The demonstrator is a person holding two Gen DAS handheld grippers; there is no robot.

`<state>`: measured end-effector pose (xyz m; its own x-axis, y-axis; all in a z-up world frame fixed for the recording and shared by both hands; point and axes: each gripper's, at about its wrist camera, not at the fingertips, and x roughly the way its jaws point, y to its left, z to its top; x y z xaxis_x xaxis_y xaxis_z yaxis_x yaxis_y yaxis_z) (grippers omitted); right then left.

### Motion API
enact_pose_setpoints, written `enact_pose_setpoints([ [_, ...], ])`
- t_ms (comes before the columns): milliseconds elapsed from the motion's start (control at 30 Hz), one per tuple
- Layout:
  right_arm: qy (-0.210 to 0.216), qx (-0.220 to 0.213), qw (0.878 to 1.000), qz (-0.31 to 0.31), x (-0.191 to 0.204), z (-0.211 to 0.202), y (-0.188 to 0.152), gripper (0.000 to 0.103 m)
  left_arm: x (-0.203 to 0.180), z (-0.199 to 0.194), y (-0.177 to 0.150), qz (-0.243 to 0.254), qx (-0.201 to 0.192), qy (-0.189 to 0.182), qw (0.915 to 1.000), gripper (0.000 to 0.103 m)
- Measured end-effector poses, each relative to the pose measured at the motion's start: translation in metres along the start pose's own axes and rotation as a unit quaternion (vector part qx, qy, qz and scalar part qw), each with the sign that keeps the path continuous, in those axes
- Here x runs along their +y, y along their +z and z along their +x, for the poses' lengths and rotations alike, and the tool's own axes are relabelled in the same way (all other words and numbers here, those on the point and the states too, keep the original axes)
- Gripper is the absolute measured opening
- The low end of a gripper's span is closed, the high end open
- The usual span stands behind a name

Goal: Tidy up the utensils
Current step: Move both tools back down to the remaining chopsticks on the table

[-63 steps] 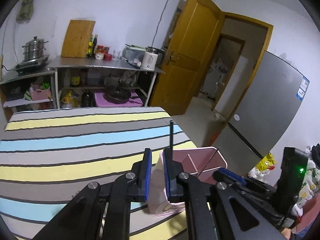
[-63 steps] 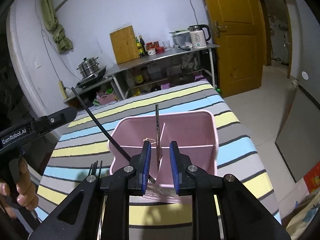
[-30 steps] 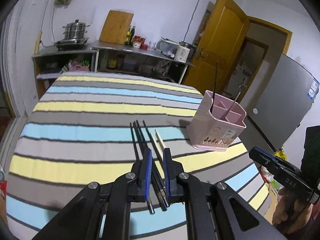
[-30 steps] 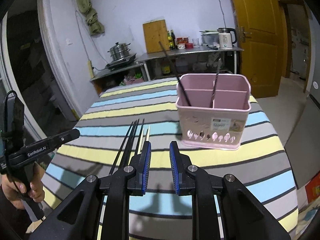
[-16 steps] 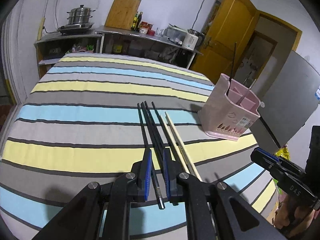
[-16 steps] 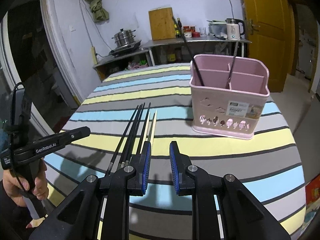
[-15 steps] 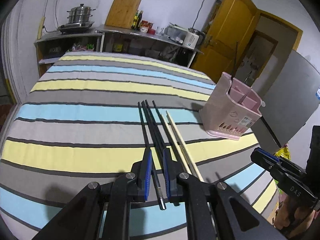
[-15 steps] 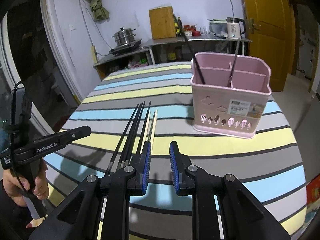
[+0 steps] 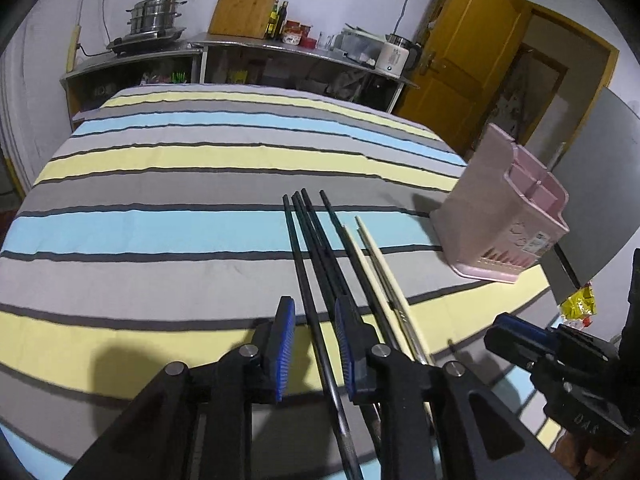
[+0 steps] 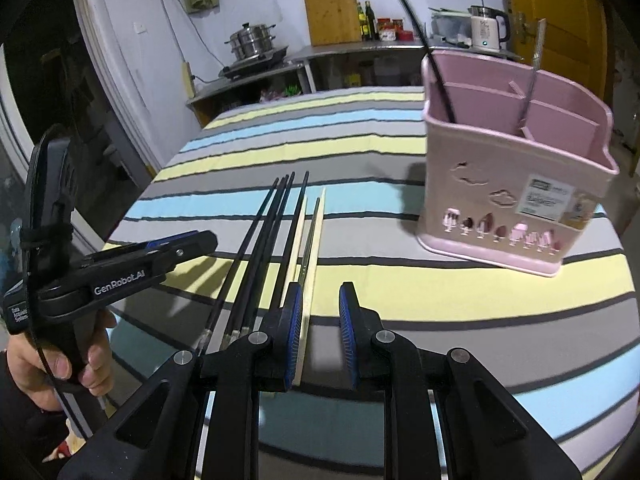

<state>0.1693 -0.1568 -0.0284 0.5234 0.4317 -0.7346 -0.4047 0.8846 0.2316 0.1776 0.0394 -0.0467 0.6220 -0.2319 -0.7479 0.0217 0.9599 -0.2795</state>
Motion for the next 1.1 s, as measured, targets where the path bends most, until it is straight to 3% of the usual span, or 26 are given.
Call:
enact_pose_setpoints([
  [367,0.001,0.032,0.999,-0.002,0.0,0.049,0.008,0.019,0.009,0.034,0.008,0.002,0.019,0.019,0.9996,0.02],
  [667,0.003,0.027,1.0,-0.001,0.0,0.061,0.021,0.019,0.006,0.041,0.012,0.02,0.015,0.028,0.9993,0.02],
  [1100,0.023,0.037,0.999,-0.004,0.013,0.085,0.035,0.006,0.011,0.038,0.009,0.025,0.007,0.04,0.9988,0.02],
])
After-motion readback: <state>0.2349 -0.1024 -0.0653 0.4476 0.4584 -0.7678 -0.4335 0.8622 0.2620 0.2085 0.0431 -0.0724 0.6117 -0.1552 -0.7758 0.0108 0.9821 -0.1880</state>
